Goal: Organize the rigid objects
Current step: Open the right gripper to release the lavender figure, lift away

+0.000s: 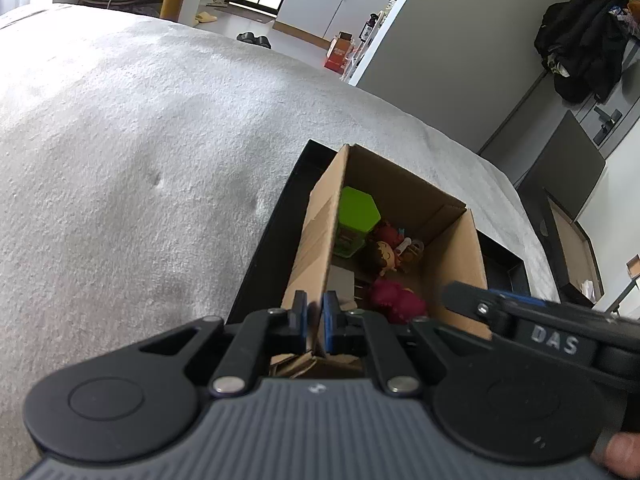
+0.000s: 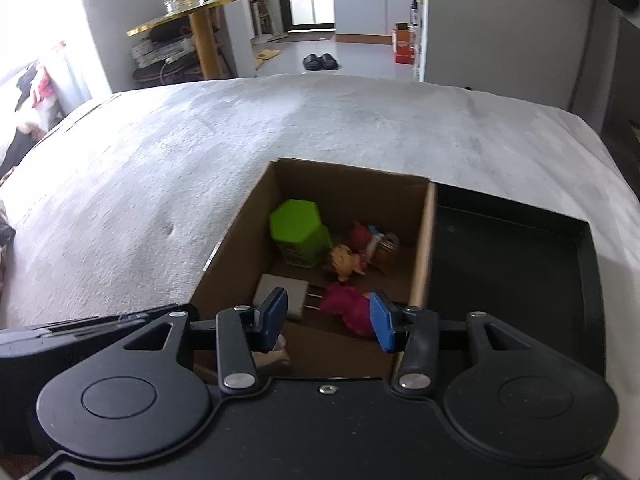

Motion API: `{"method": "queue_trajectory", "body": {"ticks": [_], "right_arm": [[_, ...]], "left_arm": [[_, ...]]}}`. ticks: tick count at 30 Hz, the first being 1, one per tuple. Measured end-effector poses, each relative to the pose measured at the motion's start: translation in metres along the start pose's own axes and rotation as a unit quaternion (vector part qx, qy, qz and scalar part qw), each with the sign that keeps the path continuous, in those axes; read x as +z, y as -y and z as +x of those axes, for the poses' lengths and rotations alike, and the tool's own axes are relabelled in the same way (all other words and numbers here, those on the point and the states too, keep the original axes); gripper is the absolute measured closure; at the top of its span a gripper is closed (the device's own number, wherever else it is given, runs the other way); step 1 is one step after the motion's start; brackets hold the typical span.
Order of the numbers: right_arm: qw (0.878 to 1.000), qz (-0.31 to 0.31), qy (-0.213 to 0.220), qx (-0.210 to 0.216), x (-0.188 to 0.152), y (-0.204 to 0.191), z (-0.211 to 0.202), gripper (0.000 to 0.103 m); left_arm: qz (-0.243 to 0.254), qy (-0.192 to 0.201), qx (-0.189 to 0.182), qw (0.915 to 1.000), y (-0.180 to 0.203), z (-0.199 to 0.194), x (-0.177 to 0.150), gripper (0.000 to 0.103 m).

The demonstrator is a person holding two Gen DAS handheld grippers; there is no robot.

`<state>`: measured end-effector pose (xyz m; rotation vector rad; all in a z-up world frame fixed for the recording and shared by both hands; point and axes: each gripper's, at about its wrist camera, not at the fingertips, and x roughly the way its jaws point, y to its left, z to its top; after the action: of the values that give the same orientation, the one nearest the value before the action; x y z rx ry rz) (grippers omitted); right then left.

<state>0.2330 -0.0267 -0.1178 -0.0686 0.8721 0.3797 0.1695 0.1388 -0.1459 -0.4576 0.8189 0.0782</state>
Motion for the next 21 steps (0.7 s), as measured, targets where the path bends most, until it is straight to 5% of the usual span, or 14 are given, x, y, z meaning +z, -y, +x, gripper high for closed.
{"method": "queue_trajectory", "body": {"ticks": [10, 17, 21], "right_arm": [[0.998, 0.060, 0.003, 0.001, -0.016, 0.035, -0.027, 0.052], [0.997, 0.074, 0.026, -0.002, -0.014, 0.053, -0.055, 0.031], [0.995, 0.092, 0.037, -0.006, -0.017, 0.070, -0.072, 0.027]], "left_arm": [[0.001, -0.001, 0.031, 0.9995, 0.006, -0.024, 0.013, 0.095], [0.018, -0.019, 0.051, 0.9984, 0.023, -0.039, 0.021, 0.088], [0.045, -0.016, 0.057, 0.9972, 0.041, -0.049, 0.024, 0.066]]}}
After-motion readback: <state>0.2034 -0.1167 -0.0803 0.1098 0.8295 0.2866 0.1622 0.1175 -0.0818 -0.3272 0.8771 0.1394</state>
